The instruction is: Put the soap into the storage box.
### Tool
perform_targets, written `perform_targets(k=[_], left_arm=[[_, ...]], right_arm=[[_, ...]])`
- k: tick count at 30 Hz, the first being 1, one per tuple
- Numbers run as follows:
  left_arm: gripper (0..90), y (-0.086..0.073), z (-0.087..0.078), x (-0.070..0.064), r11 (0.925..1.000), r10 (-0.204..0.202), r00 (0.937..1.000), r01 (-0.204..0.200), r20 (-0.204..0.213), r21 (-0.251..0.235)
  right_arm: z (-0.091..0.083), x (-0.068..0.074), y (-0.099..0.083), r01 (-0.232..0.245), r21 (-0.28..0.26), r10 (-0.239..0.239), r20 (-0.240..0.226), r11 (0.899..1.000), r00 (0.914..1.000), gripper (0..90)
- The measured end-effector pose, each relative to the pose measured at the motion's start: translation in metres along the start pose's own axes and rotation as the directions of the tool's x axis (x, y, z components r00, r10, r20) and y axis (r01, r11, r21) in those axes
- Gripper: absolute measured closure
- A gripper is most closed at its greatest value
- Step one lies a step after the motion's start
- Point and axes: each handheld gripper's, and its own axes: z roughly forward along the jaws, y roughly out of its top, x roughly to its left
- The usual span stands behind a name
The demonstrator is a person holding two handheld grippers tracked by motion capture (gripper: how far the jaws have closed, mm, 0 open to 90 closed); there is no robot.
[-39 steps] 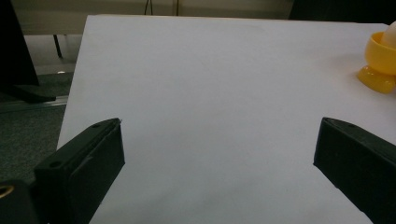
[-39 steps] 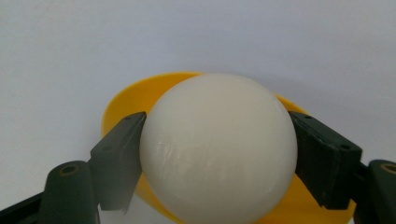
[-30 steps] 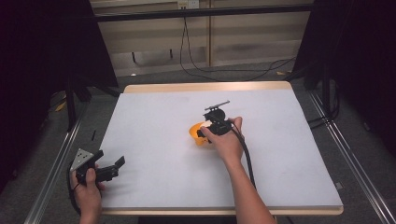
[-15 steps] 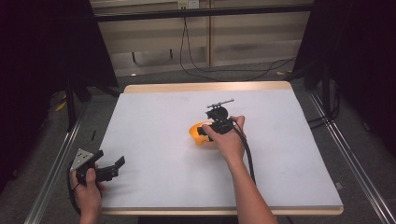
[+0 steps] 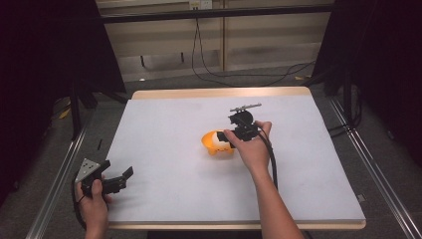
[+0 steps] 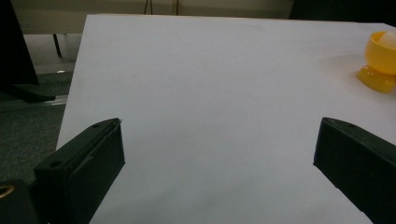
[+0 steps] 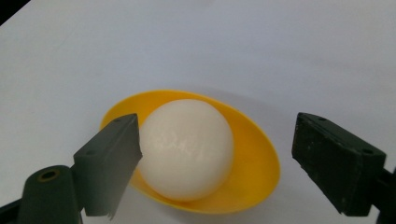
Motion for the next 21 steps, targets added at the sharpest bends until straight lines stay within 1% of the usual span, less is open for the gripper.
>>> perform_targets(k=[6, 7, 8, 10, 17, 19, 21], left_arm=[[1.6, 0.000, 0.000, 0.000, 1.0000, 0.001, 1.0000, -0.001, 0.000, 0.001], [1.7, 0.000, 0.000, 0.000, 1.0000, 0.009, 1.0000, -0.009, -0.004, 0.002], [1.7, 0.000, 0.000, 0.000, 1.0000, 0.001, 1.0000, -0.001, -0.001, 0.001], [1.7, 0.000, 0.000, 0.000, 1.0000, -0.003, 1.0000, 0.003, 0.001, 0.000], [1.7, 0.000, 0.000, 0.000, 1.0000, -0.001, 1.0000, 0.001, 0.000, 0.002], [1.6, 0.000, 0.000, -0.001, 1.0000, -0.001, 1.0000, 0.001, -0.001, 0.000], [1.7, 0.000, 0.000, -0.001, 1.0000, -0.002, 1.0000, 0.002, 0.000, 0.000]], right_arm=[[-0.009, -0.012, -0.003, -0.010, -0.021, 0.011, 0.006, 1.000, 0.9999, 11.9], [-0.011, -0.015, -0.004, -0.014, -0.028, 0.014, 0.001, 1.000, 0.9999, 11.3], [-0.012, -0.017, -0.005, -0.013, -0.035, 0.013, -0.001, 0.999, 0.9999, 10.8], [-0.015, -0.021, -0.007, -0.025, -0.040, 0.025, 0.000, 0.999, 0.9997, 9.3], [-0.025, -0.033, -0.016, -0.046, -0.046, 0.046, 0.000, 0.998, 0.9989, 1.0], [-0.027, -0.037, -0.020, -0.049, -0.042, 0.049, 0.006, 0.998, 0.9988, 0.2], [-0.030, -0.042, -0.024, -0.061, -0.041, 0.061, 0.002, 0.997, 0.9981, 0.0]])
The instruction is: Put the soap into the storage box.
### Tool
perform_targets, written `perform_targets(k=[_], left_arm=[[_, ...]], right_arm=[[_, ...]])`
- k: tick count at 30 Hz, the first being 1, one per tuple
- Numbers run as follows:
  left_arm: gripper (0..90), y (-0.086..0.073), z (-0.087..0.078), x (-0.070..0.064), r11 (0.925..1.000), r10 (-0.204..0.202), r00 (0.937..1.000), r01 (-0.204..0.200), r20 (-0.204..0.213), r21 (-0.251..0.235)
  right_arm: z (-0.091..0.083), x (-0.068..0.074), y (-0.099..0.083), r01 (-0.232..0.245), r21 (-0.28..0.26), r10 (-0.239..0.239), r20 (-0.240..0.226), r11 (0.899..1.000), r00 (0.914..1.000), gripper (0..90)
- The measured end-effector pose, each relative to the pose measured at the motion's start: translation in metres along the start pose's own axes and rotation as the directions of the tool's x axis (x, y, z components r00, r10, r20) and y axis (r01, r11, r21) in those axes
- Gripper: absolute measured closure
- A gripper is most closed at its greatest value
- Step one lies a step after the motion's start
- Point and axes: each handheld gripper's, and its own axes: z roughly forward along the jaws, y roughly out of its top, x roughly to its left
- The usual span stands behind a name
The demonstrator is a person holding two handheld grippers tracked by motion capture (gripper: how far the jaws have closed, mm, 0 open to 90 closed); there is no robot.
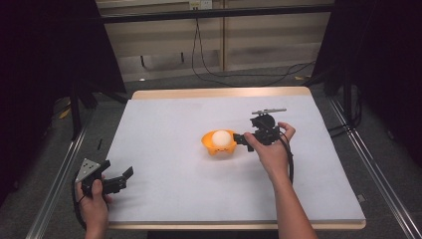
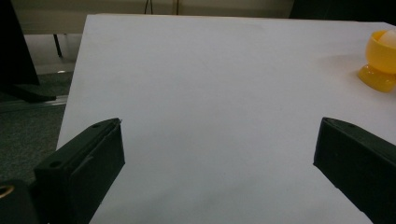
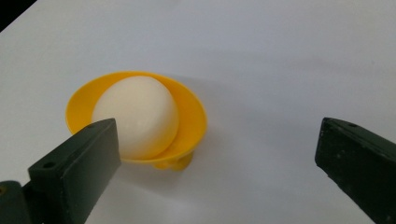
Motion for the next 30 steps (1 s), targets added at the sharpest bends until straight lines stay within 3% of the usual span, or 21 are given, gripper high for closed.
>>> perform_targets(k=[13, 30], left_arm=[[1.6, 0.000, 0.000, 0.001, 0.9999, 0.010, 0.9999, -0.010, -0.008, 0.003], [1.6, 0.000, 0.000, 0.000, 1.0000, -0.005, 1.0000, 0.005, -0.002, -0.004]], right_arm=[[-0.016, -0.034, -0.025, -0.024, -0.016, 0.024, 0.035, 1.000, 0.9991, 0.0], [-0.035, -0.072, -0.055, -0.036, -0.052, 0.039, 0.061, 0.998, 0.9974, 0.0]])
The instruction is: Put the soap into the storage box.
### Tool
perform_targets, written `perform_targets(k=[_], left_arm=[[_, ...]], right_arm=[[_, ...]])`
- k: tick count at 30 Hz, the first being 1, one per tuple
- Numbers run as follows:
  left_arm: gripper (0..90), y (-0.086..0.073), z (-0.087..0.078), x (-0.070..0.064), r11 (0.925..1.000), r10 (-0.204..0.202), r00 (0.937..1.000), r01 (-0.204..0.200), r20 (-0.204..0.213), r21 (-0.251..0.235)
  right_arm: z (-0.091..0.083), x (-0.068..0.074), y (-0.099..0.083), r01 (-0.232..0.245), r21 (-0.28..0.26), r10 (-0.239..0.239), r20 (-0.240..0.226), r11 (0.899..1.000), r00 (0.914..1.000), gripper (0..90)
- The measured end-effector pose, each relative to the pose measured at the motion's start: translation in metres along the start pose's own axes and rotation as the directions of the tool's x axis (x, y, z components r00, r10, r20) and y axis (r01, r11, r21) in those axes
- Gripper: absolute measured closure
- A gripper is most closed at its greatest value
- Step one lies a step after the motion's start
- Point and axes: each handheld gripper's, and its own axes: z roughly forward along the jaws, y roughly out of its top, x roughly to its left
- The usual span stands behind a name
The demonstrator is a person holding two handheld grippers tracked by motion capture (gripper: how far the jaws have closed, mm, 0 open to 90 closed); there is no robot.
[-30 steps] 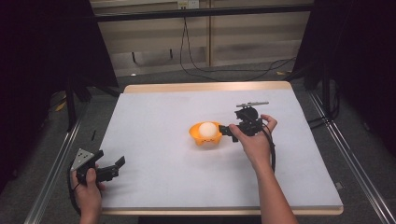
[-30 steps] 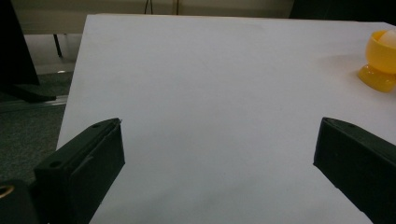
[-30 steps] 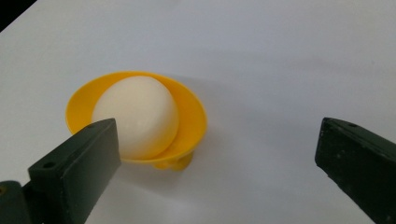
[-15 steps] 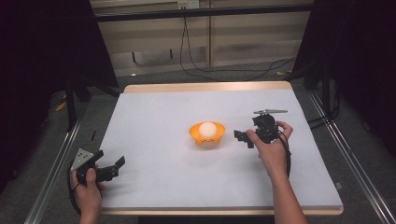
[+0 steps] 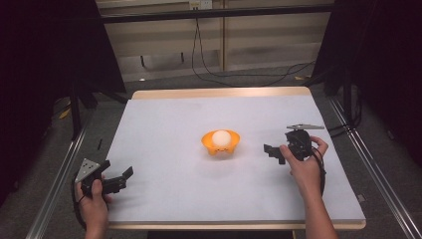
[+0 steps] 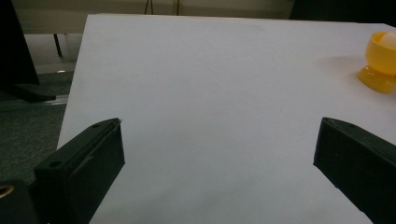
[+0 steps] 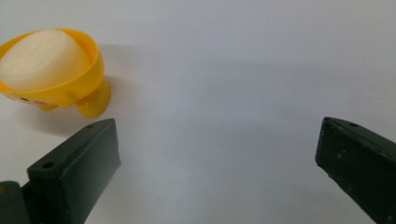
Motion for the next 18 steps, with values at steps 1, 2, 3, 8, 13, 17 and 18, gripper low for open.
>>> perform_targets(k=[1, 2, 3, 8, 13, 17, 18], left_arm=[[1.6, 0.000, 0.000, 0.000, 1.0000, 0.000, 1.0000, 0.000, -0.001, 0.000], [1.6, 0.000, 0.000, 0.000, 1.0000, -0.001, 1.0000, 0.001, -0.001, 0.000], [1.6, 0.000, 0.000, 0.000, 1.0000, -0.001, 1.0000, 0.001, -0.001, 0.000], [1.6, 0.000, 0.000, 0.000, 1.0000, -0.002, 1.0000, 0.002, -0.001, -0.001], [1.6, 0.000, 0.000, 0.000, 1.0000, -0.002, 1.0000, 0.002, 0.000, -0.002], [1.6, 0.000, 0.000, 0.000, 1.0000, -0.001, 1.0000, 0.001, 0.001, -0.003], [1.6, 0.000, 0.000, 0.000, 1.0000, -0.001, 1.0000, 0.001, 0.000, -0.003]], right_arm=[[-0.001, -0.002, -0.001, 0.001, -0.003, -0.001, 0.000, 1.000, 1.0000, 0.0], [-0.002, -0.004, -0.002, -0.004, -0.003, 0.004, 0.001, 1.000, 1.0000, 0.0], [-0.003, -0.006, -0.003, -0.001, -0.004, 0.001, 0.005, 1.000, 1.0000, 0.0], [-0.008, -0.015, -0.010, -0.007, -0.006, 0.007, 0.019, 1.000, 0.9998, 0.0], [-0.012, -0.022, -0.019, -0.013, -0.004, 0.013, 0.031, 1.000, 0.9994, 0.0], [-0.015, -0.029, -0.025, -0.019, -0.009, 0.019, 0.038, 1.000, 0.9991, 0.0], [-0.016, -0.031, -0.027, -0.022, -0.009, 0.022, 0.038, 1.000, 0.9990, 0.0]])
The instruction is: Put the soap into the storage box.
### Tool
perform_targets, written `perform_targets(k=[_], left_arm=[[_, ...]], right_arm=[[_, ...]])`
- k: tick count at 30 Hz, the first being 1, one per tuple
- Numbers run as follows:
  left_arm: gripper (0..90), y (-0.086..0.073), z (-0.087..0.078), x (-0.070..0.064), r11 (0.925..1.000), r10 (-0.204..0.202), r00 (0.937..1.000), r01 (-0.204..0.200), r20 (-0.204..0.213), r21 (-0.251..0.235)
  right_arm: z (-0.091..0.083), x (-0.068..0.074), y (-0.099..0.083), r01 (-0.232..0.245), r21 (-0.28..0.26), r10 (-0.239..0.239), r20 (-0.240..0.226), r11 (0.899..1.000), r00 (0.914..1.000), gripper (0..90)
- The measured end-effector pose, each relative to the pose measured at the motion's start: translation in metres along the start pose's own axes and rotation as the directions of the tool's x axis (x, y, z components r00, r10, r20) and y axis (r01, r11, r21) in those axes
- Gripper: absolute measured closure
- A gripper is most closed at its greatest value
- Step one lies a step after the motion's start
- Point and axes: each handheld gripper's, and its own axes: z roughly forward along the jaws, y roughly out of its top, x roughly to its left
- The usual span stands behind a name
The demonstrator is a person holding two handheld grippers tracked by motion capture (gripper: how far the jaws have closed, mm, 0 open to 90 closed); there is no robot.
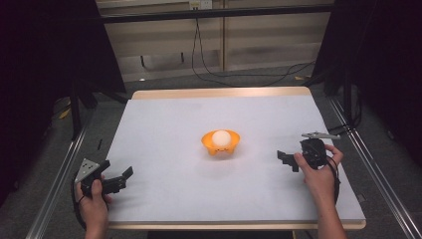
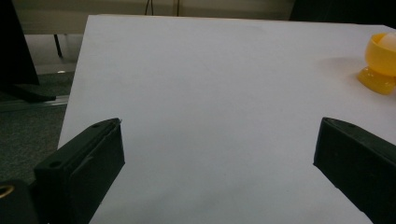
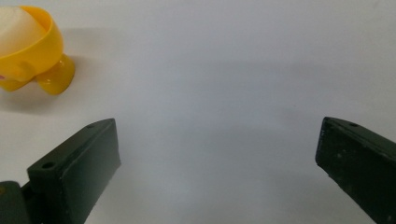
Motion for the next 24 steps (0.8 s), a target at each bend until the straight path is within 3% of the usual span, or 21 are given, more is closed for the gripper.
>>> perform_targets(k=[24], left_arm=[[1.6, 0.000, 0.000, 0.000, 1.0000, 0.002, 1.0000, -0.002, -0.004, 0.002]], right_arm=[[-0.025, -0.043, -0.038, -0.035, -0.015, 0.035, 0.053, 0.999, 0.9980, 0.0]])
